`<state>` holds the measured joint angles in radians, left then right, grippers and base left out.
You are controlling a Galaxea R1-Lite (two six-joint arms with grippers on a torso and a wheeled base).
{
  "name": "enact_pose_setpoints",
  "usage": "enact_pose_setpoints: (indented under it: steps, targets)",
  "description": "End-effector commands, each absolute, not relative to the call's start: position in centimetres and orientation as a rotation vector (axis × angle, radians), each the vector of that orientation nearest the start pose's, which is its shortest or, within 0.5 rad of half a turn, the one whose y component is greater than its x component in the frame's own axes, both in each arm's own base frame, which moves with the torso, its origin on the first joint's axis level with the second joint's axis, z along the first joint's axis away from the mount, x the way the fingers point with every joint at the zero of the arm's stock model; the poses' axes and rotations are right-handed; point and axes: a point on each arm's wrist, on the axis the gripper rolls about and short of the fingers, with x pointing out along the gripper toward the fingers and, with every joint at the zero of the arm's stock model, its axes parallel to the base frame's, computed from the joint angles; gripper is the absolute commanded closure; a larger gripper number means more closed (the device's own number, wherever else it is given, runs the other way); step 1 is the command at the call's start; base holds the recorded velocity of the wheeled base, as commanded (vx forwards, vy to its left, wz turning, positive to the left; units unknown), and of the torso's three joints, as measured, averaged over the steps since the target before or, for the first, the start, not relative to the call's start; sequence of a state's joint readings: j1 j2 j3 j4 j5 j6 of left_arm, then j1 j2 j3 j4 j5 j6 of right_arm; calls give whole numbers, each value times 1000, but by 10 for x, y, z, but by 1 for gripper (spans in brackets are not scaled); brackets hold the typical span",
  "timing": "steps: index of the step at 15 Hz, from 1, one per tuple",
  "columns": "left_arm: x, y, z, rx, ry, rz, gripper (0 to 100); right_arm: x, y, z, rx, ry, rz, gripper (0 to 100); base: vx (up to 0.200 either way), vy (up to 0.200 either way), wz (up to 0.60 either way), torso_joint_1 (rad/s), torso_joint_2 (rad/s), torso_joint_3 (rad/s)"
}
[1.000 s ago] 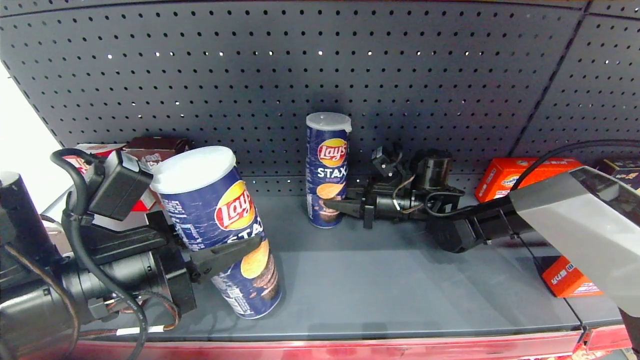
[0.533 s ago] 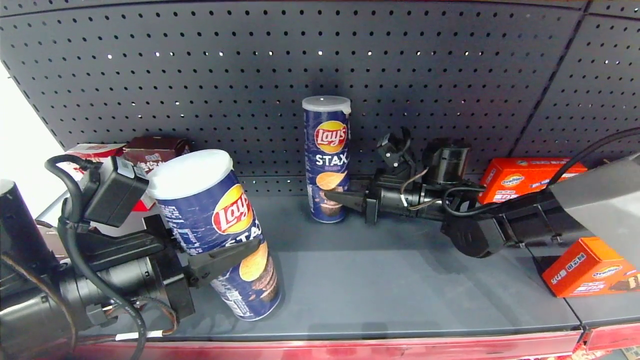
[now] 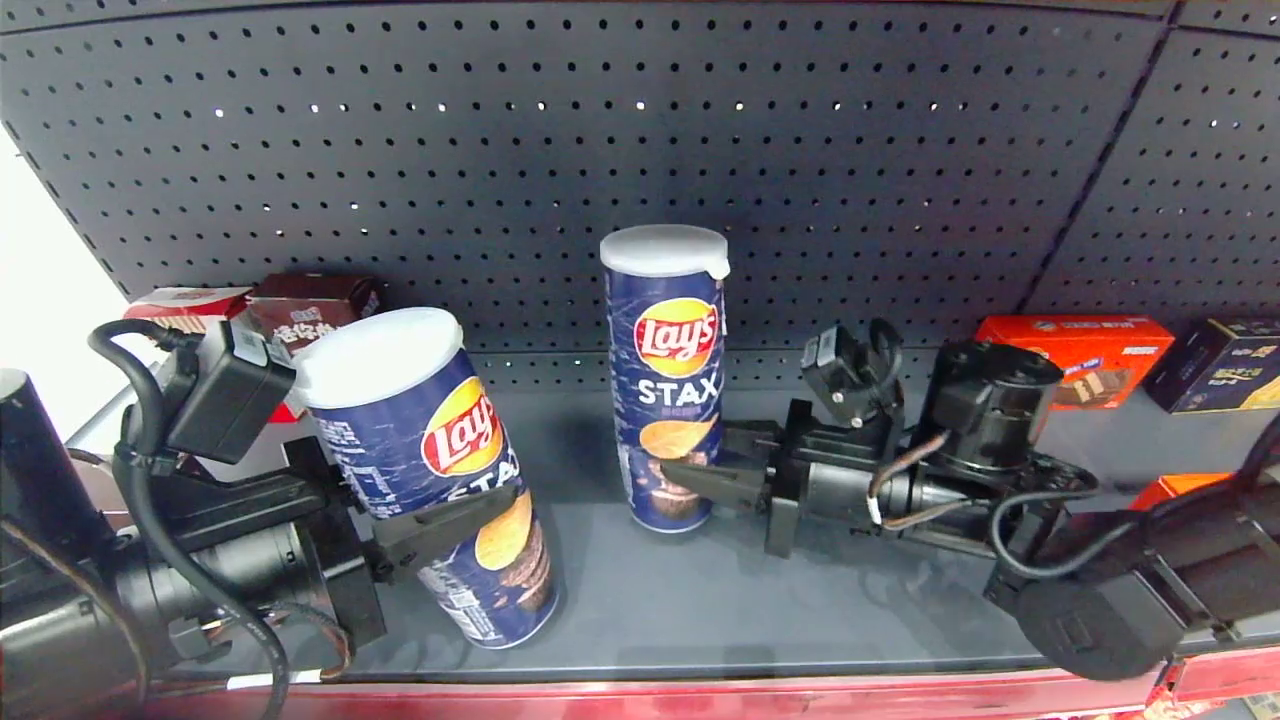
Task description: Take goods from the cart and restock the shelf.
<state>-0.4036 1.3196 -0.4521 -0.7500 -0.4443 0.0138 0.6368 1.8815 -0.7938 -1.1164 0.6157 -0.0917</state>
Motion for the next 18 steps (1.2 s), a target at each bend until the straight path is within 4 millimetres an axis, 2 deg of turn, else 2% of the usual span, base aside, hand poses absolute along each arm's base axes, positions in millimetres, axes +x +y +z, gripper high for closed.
enact_pose_setpoints:
  steps: [1, 6, 18]
  targets:
    - [175, -85, 192, 13, 124, -847, 100, 229, 193, 163, -78, -109, 1262, 100, 0, 0, 0, 0, 0, 0]
    - [175, -85, 189, 17, 132, -827, 100, 212, 179, 137, -80, -90, 1258, 100, 0, 0, 0, 0, 0, 0]
    - [175, -85, 189, 16, 133, -827, 100, 228, 191, 112, -98, -30, 1246, 100, 0, 0, 0, 0, 0, 0]
